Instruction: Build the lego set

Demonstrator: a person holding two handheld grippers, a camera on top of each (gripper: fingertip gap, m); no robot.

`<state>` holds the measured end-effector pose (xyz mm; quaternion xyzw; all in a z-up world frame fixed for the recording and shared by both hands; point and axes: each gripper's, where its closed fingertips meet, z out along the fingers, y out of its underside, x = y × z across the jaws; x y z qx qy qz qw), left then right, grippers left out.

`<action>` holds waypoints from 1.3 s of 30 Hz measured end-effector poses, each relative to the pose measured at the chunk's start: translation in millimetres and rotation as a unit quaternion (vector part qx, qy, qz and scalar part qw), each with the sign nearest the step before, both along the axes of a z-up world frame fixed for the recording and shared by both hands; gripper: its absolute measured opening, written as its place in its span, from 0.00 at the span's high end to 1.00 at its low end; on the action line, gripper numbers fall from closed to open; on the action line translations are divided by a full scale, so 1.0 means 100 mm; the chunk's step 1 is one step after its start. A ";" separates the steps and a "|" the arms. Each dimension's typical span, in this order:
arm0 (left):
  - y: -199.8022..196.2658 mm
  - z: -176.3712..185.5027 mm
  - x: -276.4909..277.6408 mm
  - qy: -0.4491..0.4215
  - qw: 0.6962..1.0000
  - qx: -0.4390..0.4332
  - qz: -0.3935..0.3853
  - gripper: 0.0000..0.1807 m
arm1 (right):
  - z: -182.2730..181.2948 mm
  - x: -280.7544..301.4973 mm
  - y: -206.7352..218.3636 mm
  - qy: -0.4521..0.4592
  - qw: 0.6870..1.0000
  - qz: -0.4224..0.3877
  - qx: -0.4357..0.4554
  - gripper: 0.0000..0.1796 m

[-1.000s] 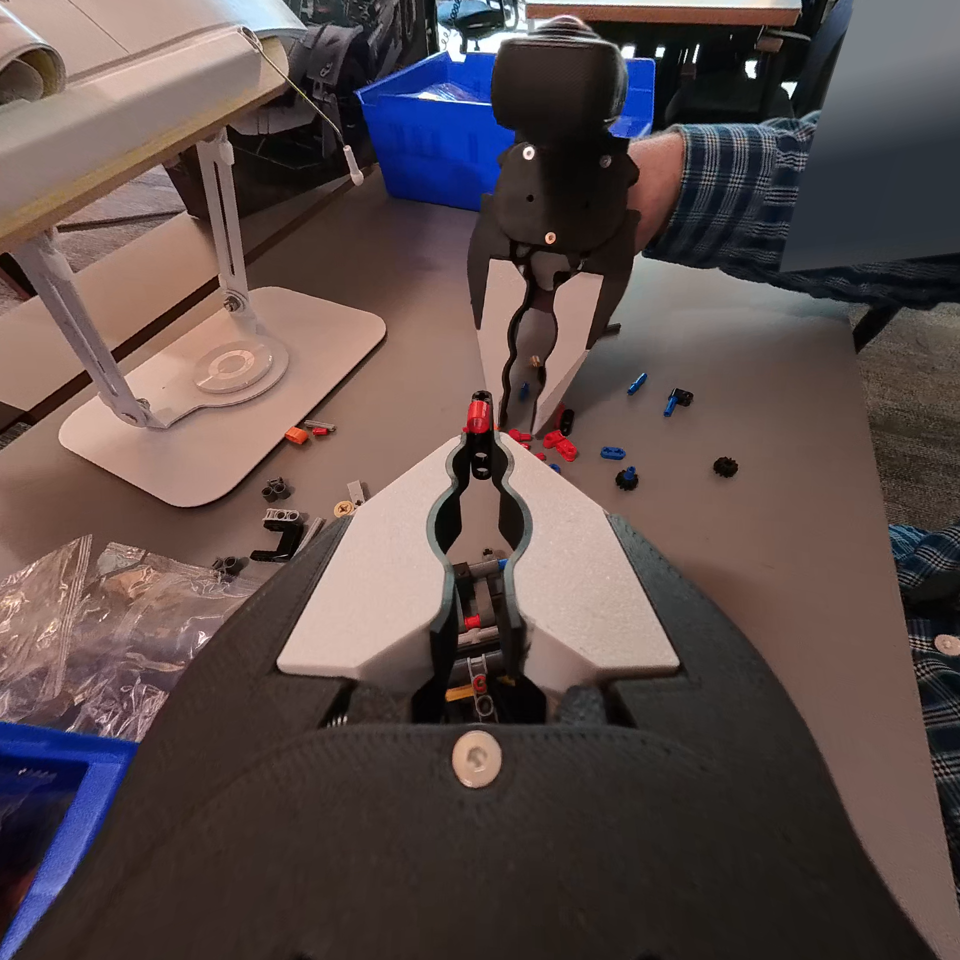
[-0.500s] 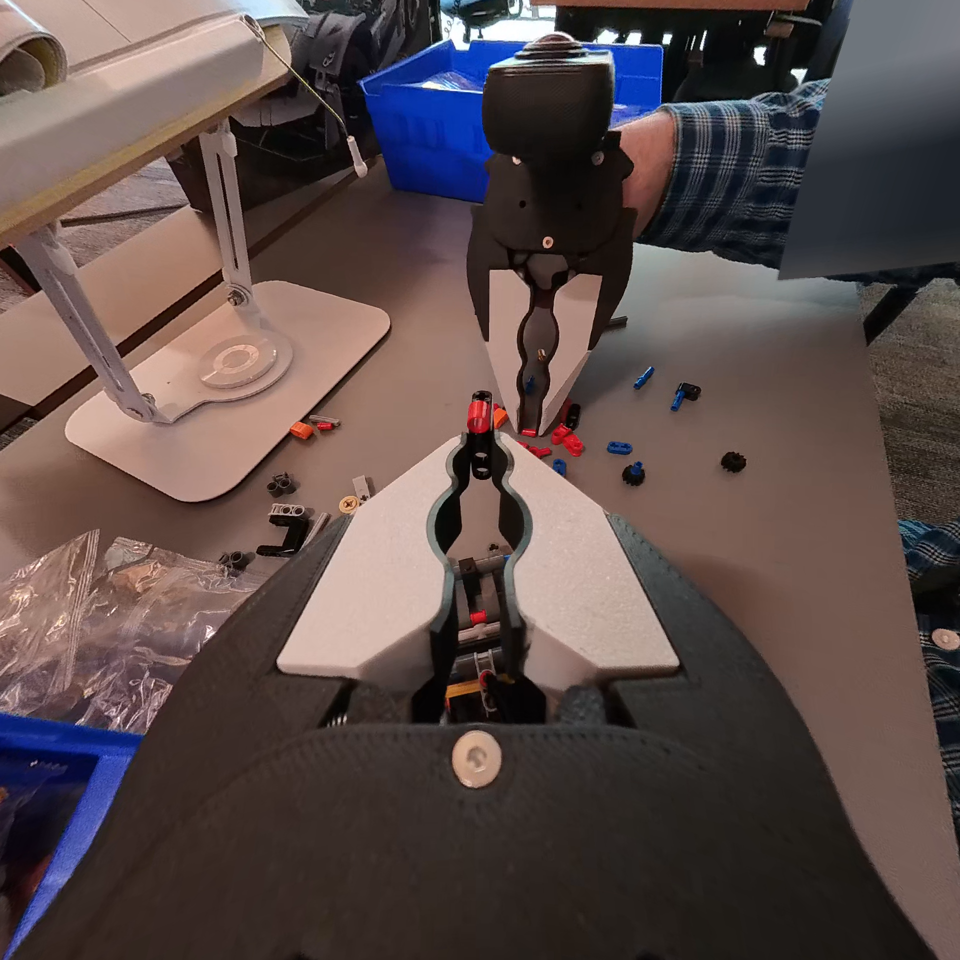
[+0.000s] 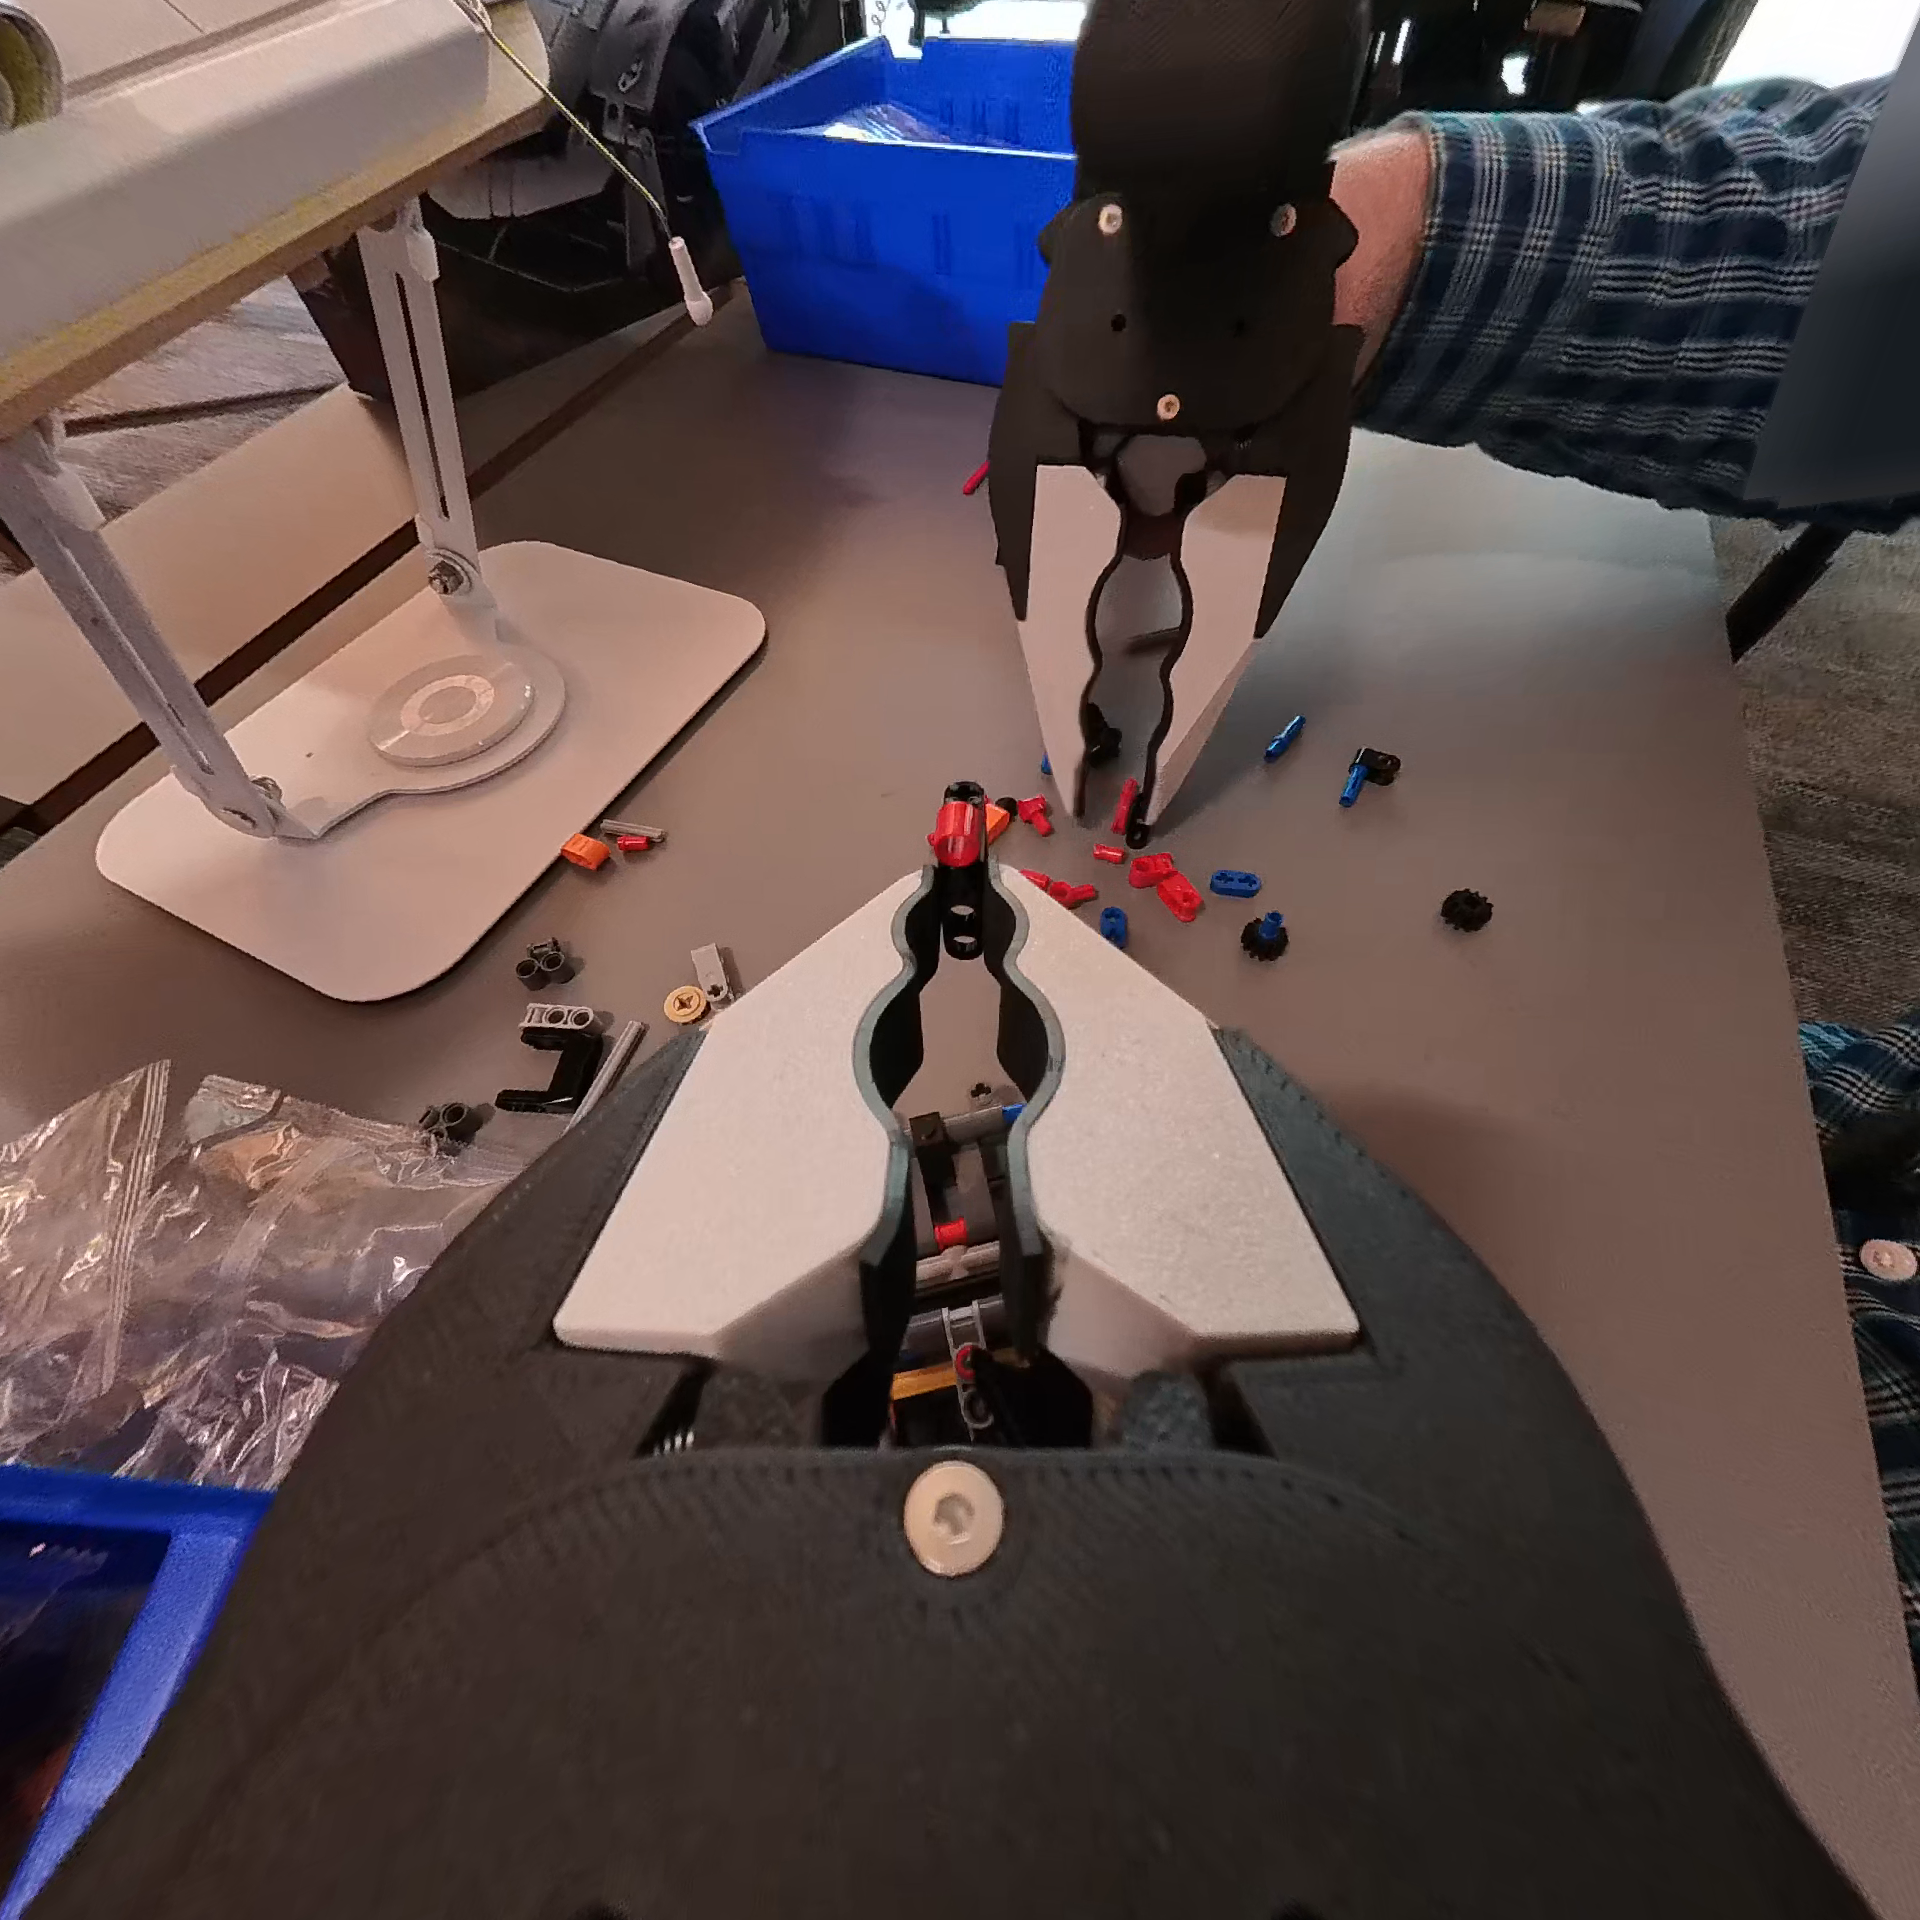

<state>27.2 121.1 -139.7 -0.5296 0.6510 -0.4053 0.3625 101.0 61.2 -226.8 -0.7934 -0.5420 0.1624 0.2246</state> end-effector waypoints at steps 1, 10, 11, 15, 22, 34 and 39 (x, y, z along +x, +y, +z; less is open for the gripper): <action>0.00 0.00 0.00 0.001 1.000 0.000 0.000 0.97 | 0.00 -0.01 -0.01 -0.001 1.000 0.015 0.002 0.91; 0.00 -0.03 0.00 0.007 1.000 0.006 -0.001 0.97 | 0.02 -0.12 -0.12 -0.016 0.998 0.043 0.033 0.92; -0.01 -0.04 0.01 0.008 1.000 0.008 -0.002 0.97 | 0.02 -0.12 -0.10 -0.015 0.998 0.041 0.036 0.91; 0.01 -0.08 0.01 0.015 1.000 0.010 0.000 0.97 | -0.04 -0.11 -0.15 -0.021 0.999 0.046 0.006 0.96; 0.00 -0.07 0.01 0.015 1.000 0.011 -0.002 0.97 | -0.02 -0.30 -0.24 0.028 0.999 0.046 -0.010 0.95; 0.00 -0.09 0.02 0.018 1.000 0.012 -0.002 0.97 | 0.04 0.27 -0.09 -0.023 0.998 -0.039 0.031 0.94; 0.02 -0.11 0.02 0.022 1.000 0.010 0.000 0.97 | 0.01 0.28 0.07 -0.034 0.997 -0.058 0.036 0.95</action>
